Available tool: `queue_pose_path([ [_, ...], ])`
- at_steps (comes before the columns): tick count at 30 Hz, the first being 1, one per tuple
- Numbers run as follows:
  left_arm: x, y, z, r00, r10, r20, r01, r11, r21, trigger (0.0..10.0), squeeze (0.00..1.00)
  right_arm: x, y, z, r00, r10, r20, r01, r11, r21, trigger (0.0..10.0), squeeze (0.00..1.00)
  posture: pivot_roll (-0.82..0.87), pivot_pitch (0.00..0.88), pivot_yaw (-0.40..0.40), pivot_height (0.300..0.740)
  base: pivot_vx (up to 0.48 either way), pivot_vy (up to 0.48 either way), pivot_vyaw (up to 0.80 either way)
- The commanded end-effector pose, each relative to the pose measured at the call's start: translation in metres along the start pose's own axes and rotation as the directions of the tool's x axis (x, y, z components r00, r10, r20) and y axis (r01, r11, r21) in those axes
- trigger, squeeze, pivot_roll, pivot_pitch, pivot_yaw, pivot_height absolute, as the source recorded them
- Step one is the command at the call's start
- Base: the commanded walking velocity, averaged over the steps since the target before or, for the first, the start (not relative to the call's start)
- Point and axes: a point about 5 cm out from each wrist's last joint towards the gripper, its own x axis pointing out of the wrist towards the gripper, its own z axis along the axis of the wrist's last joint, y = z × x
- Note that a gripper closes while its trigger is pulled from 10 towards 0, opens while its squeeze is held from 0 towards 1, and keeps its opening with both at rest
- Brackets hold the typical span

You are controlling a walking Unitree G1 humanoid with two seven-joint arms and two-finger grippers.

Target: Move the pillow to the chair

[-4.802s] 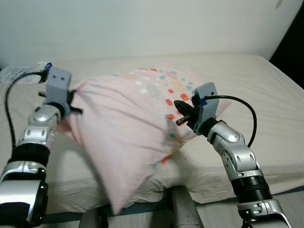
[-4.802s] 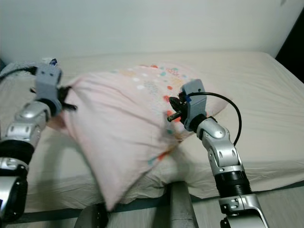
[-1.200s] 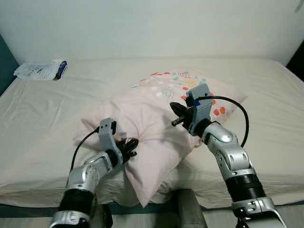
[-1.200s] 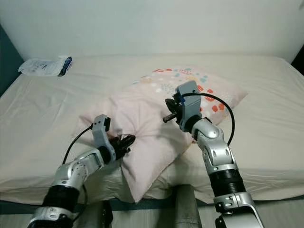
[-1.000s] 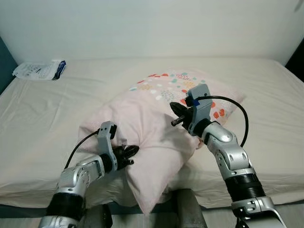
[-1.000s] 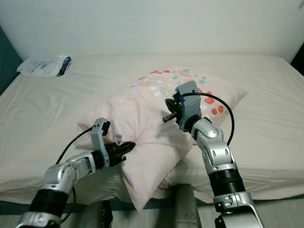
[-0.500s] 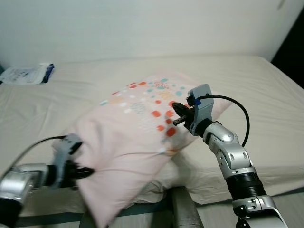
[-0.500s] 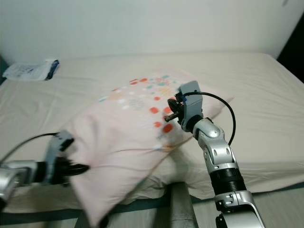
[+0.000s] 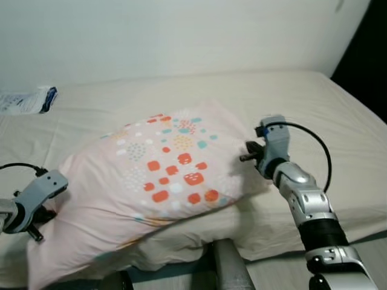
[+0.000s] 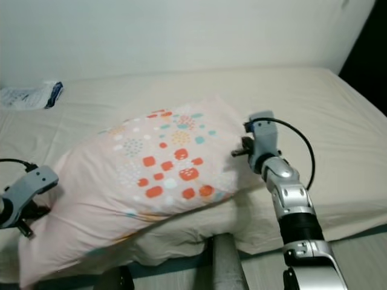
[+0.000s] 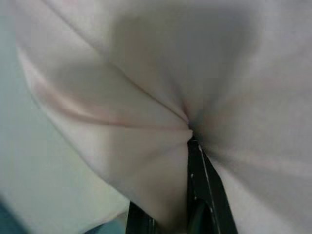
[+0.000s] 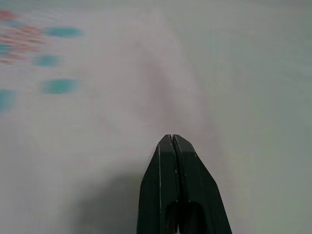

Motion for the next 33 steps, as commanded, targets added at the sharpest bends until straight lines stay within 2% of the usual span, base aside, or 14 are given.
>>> queue_pose_path([
  [1,-0.012,0.022,-0.024,0.983,0.146,-0.114,-0.144,0.989,0.029,0.0,0.00,0.000,-0.005,-0.003,0.999,-0.034,-0.024,0.034,0.999,0.010,10.0,0.00,-0.09,0.088,-0.008,0.582,0.000,0.000,0.00],
  [3,-0.014,0.036,-0.017,0.954,0.292,-0.065,-0.288,0.956,0.062,0.0,0.00,-0.002,-0.026,-0.015,0.975,-0.199,-0.096,0.206,0.976,0.067,10.0,0.00,-0.09,0.090,-0.011,0.582,0.000,0.000,0.00],
  [5,-0.015,0.043,-0.008,0.930,0.368,-0.017,-0.366,0.929,0.058,0.0,0.00,-0.007,-0.038,-0.031,0.935,-0.310,-0.173,0.337,0.927,0.163,10.0,0.00,-0.09,0.090,-0.013,0.582,0.000,0.000,0.00],
  [12,-0.016,0.048,0.000,0.910,0.413,0.022,-0.414,0.908,0.064,0.0,0.00,-0.012,-0.041,-0.050,0.904,-0.349,-0.248,0.409,0.877,0.254,10.0,0.00,-0.09,0.090,-0.015,0.582,0.000,0.000,0.00],
  [15,-0.013,0.046,0.007,0.922,0.383,0.060,-0.386,0.922,0.044,0.0,0.00,-0.014,-0.037,-0.061,0.897,-0.340,-0.283,0.416,0.866,0.279,10.0,0.00,-0.09,0.089,-0.015,0.582,0.000,0.000,0.00],
  [16,-0.009,0.041,0.014,0.934,0.346,0.093,-0.348,0.937,0.012,0.0,0.00,-0.016,-0.033,-0.069,0.894,-0.325,-0.307,0.416,0.856,0.306,10.0,0.35,-0.09,0.087,-0.014,0.582,0.000,0.000,0.00],
  [17,-0.009,0.041,0.014,0.934,0.346,0.093,-0.348,0.937,0.012,0.0,0.00,-0.016,-0.033,-0.069,0.894,-0.325,-0.307,0.416,0.856,0.306,10.0,0.35,-0.09,0.087,-0.014,0.582,0.000,0.000,0.00],
  [18,0.003,0.020,0.028,0.960,0.217,0.177,-0.206,0.975,-0.080,0.0,0.00,-0.016,-0.027,-0.078,0.900,-0.293,-0.323,0.407,0.830,0.381,10.0,1.00,-0.09,0.083,-0.015,0.582,0.000,0.000,0.00],
  [19,0.003,0.020,0.028,0.960,0.217,0.177,-0.206,0.975,-0.080,0.0,0.00,-0.016,-0.027,-0.078,0.900,-0.293,-0.323,0.407,0.830,0.381,10.0,1.00,-0.09,0.083,-0.015,0.582,0.000,0.000,0.00],
  [20,0.010,0.007,0.035,0.963,0.157,0.220,-0.127,0.981,-0.144,0.0,0.00,-0.014,-0.025,-0.079,0.907,-0.278,-0.315,0.398,0.811,0.429,10.0,1.00,-0.09,0.081,-0.016,0.582,0.000,0.000,0.00],
  [21,0.010,0.007,0.035,0.963,0.157,0.220,-0.127,0.981,-0.144,0.0,0.00,-0.014,-0.025,-0.079,0.907,-0.278,-0.315,0.398,0.811,0.429,10.0,1.00,-0.09,0.081,-0.016,0.582,0.000,0.000,0.00],
  [22,0.017,-0.005,0.041,0.960,0.113,0.256,-0.065,0.980,-0.189,0.0,0.00,-0.012,-0.024,-0.080,0.915,-0.268,-0.301,0.388,0.790,0.475,10.0,1.00,-0.10,0.078,-0.020,0.582,0.000,0.000,0.00],
  [25,0.026,-0.022,0.049,0.952,0.068,0.300,0.005,0.972,-0.235,0.0,0.00,-0.010,-0.022,-0.081,0.927,-0.258,-0.273,0.368,0.768,0.524,10.0,1.00,-0.10,0.073,-0.030,0.582,0.000,0.000,0.00],
  [33,0.030,-0.030,0.053,0.947,0.054,0.317,0.027,0.969,-0.246,0.0,0.00,-0.009,-0.017,-0.085,0.951,-0.202,-0.234,0.303,0.763,0.572,10.0,1.00,-0.10,0.069,-0.035,0.582,0.000,0.000,0.00],
])
